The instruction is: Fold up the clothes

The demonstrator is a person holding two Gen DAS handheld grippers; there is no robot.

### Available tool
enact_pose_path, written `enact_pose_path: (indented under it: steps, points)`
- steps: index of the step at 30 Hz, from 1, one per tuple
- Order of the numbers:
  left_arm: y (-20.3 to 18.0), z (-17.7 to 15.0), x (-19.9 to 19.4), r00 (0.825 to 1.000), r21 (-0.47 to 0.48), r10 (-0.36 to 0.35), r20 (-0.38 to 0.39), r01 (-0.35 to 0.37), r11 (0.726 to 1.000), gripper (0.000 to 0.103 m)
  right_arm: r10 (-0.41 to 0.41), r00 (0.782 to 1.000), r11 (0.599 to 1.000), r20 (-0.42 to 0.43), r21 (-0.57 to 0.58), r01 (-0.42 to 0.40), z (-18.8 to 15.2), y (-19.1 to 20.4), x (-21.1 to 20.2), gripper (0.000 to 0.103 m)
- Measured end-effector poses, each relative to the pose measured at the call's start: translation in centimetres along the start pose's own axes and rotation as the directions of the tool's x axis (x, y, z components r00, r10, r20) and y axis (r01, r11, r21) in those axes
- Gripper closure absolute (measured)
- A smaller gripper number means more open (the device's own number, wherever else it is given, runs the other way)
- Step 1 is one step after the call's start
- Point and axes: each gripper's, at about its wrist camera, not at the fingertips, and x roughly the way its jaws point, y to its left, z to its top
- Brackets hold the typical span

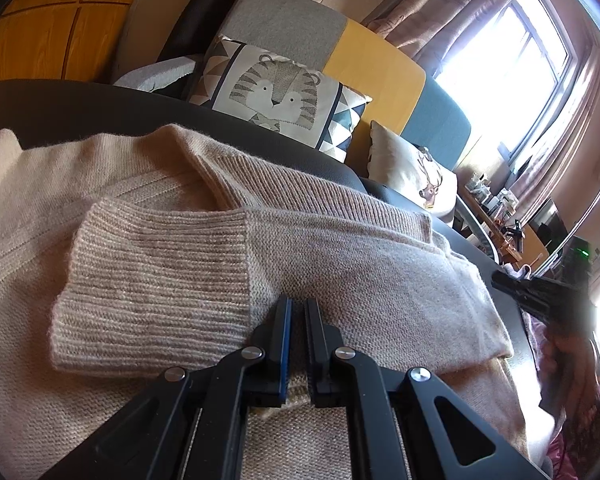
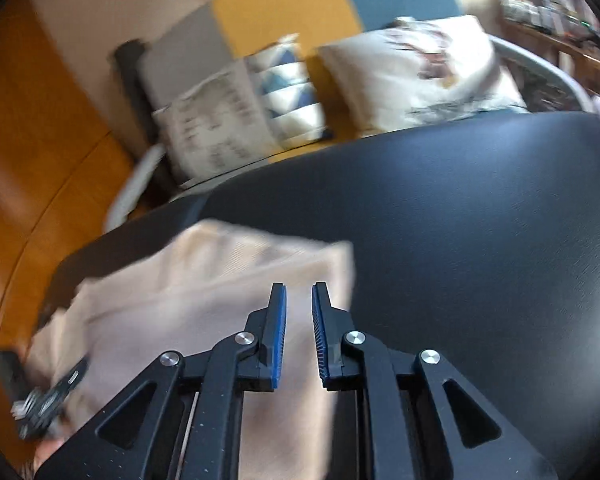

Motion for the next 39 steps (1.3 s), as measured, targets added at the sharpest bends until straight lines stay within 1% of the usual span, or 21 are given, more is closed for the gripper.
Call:
enact_pose_path:
  steps: [2,3,5,6,9,13,15,16,17,19,22,25,27,29,31,32,34,36,39]
  points:
    - [-0.1,0.0,0.0,1.000,0.001,0.002,-0.001,-0.002,1.000,0.096,-0.004,1.000,0.996,-0.021,-0.084,0.002,-1.5,2.2,0.1,0.088]
    - [-0.1,0.0,0.0,1.000,0.001,0.002,-0.002,-0.002,1.000,0.096,-0.031,0.999,0.991,-0.033,-0.130,0.027,-2.3,3.0,0.4,0.088]
    - [-0.1,0.1,-0.1,1.000,-0.002,0.000,-0.002,0.000,1.000,0.096,-0.111,0.992,0.982,-0.067,-0.160,0.099,-3.6,2.9,1.3,0.089]
    - [0.0,0.1,-0.1,1.000,-0.003,-0.002,-0.003,0.002,1.000,0.096,-0.106,0.993,0.983,-0.056,-0.154,0.097,-4.2,2.4,1.4,0.092]
    - [0.0,0.1,-0.1,1.000,-0.003,-0.003,-0.003,0.003,1.000,0.096,-0.122,0.992,0.986,-0.013,-0.119,0.119,-5.0,0.6,0.9,0.092]
    - [0.1,0.1,0.0,1.000,-0.004,-0.005,-0.004,0.005,1.000,0.096,-0.079,0.997,0.995,-0.018,-0.070,0.077,-5.4,-0.7,0.8,0.093]
    - [0.1,0.1,0.0,1.000,-0.003,-0.004,-0.004,0.004,1.000,0.096,-0.103,0.994,0.990,-0.037,-0.100,0.099,-5.3,0.2,0.8,0.092]
    - [0.2,0.2,0.1,1.000,-0.002,-0.003,-0.004,0.003,1.000,0.096,-0.109,0.993,0.990,-0.042,-0.099,0.104,-5.0,0.9,0.5,0.091]
    - [0.2,0.2,0.1,1.000,-0.002,-0.003,-0.004,0.003,1.000,0.096,-0.113,0.993,0.990,-0.046,-0.095,0.108,-4.6,1.8,0.2,0.087]
    - [0.2,0.1,0.1,1.000,-0.005,-0.005,-0.004,0.005,1.000,0.096,-0.006,1.000,0.996,-0.007,-0.089,0.005,-4.1,4.3,-1.1,0.087]
    - [0.3,0.1,0.1,1.000,-0.007,-0.007,-0.004,0.007,1.000,0.096,0.100,0.995,0.985,-0.019,-0.137,-0.102,-3.4,9.0,0.1,0.087]
    - [0.3,0.1,0.0,1.000,-0.008,-0.009,-0.004,0.009,1.000,0.096,0.121,0.991,0.964,-0.064,-0.231,-0.132,-3.6,13.8,3.0,0.087]
    - [0.4,0.1,0.1,1.000,-0.011,-0.012,-0.004,0.012,1.000,0.096,0.116,0.991,0.956,-0.071,-0.261,-0.131,-3.9,15.7,4.8,0.087]
    - [0.5,0.1,0.1,1.000,-0.014,-0.017,-0.003,0.017,1.000,0.096,0.115,0.991,0.957,-0.070,-0.259,-0.130,-4.2,16.8,6.3,0.087]
    - [0.7,0.1,0.1,1.000,-0.021,-0.026,-0.003,0.026,0.999,0.096,0.069,0.995,0.957,-0.072,-0.277,-0.086,-5.0,17.3,7.6,0.087]
    - [0.8,0.1,0.1,0.999,-0.026,-0.032,-0.002,0.032,0.999,0.096,0.032,0.997,0.950,-0.069,-0.307,-0.052,-5.5,17.6,8.3,0.087]
    - [0.9,0.2,0.1,0.999,-0.034,-0.040,-0.004,0.040,0.999,0.096,0.011,1.000,0.937,-0.026,-0.349,-0.020,-6.4,17.9,8.4,0.087]
    - [0.9,0.3,0.1,0.999,-0.038,-0.041,-0.008,0.041,0.998,0.096,-0.007,1.000,0.931,-0.011,-0.366,0.002,-6.6,18.1,8.4,0.087]
    - [0.9,0.4,0.0,0.999,-0.048,-0.043,-0.017,0.043,0.998,0.096,-0.009,1.000,0.929,-0.001,-0.370,0.008,-6.7,18.1,8.3,0.087]
